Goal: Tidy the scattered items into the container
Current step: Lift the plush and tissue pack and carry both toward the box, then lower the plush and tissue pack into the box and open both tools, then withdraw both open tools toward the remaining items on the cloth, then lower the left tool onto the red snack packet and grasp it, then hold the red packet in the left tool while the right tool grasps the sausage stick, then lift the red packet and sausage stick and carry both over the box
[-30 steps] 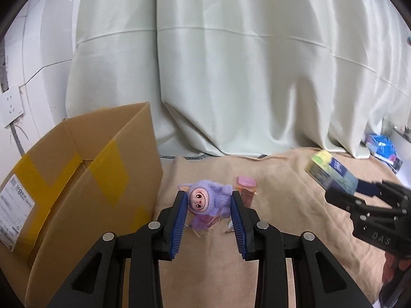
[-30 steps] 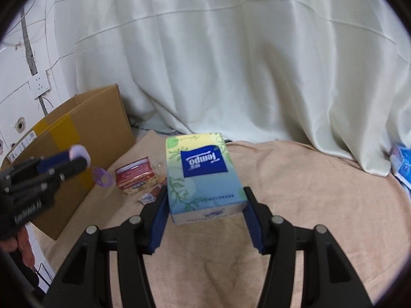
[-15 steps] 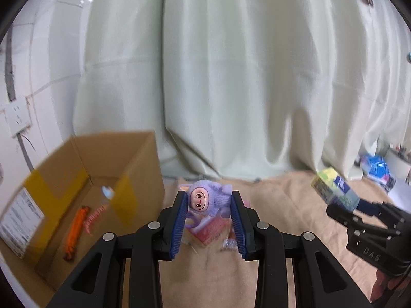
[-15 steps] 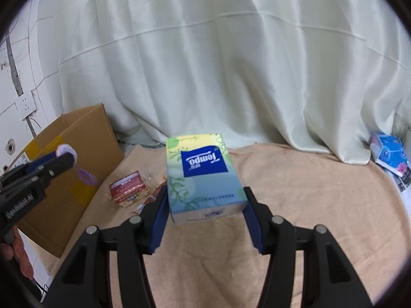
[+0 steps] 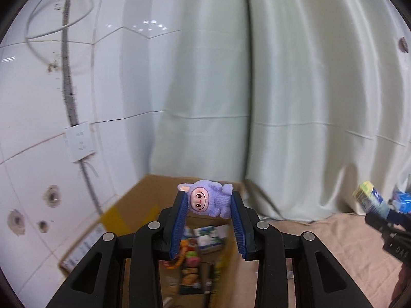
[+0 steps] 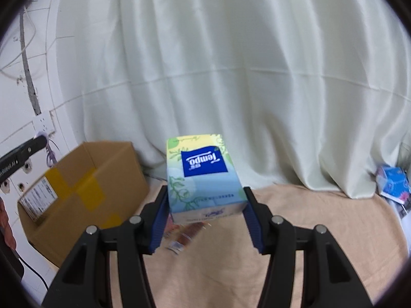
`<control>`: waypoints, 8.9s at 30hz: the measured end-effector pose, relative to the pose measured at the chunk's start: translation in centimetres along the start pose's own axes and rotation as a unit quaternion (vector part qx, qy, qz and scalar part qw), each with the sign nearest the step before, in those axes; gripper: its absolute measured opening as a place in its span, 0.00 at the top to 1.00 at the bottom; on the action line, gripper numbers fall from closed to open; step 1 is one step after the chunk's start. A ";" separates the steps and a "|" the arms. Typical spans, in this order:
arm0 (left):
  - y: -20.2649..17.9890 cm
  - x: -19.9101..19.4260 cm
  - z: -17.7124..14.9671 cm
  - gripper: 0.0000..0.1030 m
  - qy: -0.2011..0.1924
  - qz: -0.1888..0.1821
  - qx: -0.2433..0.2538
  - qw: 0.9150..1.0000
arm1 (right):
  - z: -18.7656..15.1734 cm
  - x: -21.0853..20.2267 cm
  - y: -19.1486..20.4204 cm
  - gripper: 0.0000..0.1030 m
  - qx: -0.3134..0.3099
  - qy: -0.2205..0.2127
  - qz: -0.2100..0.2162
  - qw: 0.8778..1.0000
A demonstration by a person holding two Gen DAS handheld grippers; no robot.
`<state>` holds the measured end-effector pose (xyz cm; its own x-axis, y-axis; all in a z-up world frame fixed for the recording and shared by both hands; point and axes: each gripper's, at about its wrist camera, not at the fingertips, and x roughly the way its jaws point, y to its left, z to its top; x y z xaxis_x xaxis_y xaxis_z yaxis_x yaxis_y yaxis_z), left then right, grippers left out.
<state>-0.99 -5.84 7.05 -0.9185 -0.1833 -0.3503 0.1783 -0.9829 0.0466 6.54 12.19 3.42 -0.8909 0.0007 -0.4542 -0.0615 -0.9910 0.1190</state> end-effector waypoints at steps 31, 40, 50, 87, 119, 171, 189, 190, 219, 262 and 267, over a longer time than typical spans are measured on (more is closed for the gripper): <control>12.3 5.6 -5.1 0.66 0.085 0.020 -0.023 0.996 | 2.0 6.3 22.3 0.43 -0.076 0.000 0.165 0.983; 11.9 7.7 -6.2 0.65 0.113 0.008 -0.007 0.994 | 0.4 9.8 24.4 0.42 -0.090 0.063 0.167 0.980; 11.9 7.3 -6.1 0.14 0.128 0.006 -0.013 0.992 | 0.4 9.2 24.4 0.16 -0.091 0.055 0.149 0.983; -8.5 3.3 -2.5 0.09 0.058 -0.098 0.059 0.992 | 2.8 3.7 5.3 0.00 -0.008 0.009 0.009 1.000; -15.9 20.3 -14.9 0.09 0.273 -0.128 0.092 0.949 | -3.2 9.2 -3.2 0.00 0.023 0.125 -0.024 0.992; -11.1 13.3 -16.3 0.54 0.230 -0.073 0.072 0.968 | -9.7 18.8 4.3 0.34 -0.062 0.226 -0.029 0.972; -11.1 12.5 -15.4 0.54 0.222 -0.080 0.075 0.969 | -9.0 15.1 1.2 0.69 -0.045 0.223 0.003 0.974; -11.1 12.6 -15.4 0.54 0.223 -0.079 0.074 0.969 | -9.1 15.4 1.2 0.43 -0.038 0.224 0.004 0.974; -11.6 12.1 -14.1 0.54 0.211 -0.094 0.066 0.971 | -8.1 13.6 1.2 0.69 -0.007 0.186 0.009 0.983; -0.1 3.2 -1.1 0.54 0.060 -0.016 0.009 0.998 | 2.9 1.3 8.6 0.69 -0.017 -0.013 0.110 0.994; 3.3 3.4 -2.0 0.54 0.062 0.008 -0.002 0.998 | 3.0 2.7 11.9 0.69 -0.017 -0.012 0.132 0.991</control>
<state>-2.81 -9.66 4.16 -0.8646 -0.1946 -0.4632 0.1938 -0.9798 0.0499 2.11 0.80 6.25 -0.8846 -0.2570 -0.3891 0.1911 -0.9609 0.2003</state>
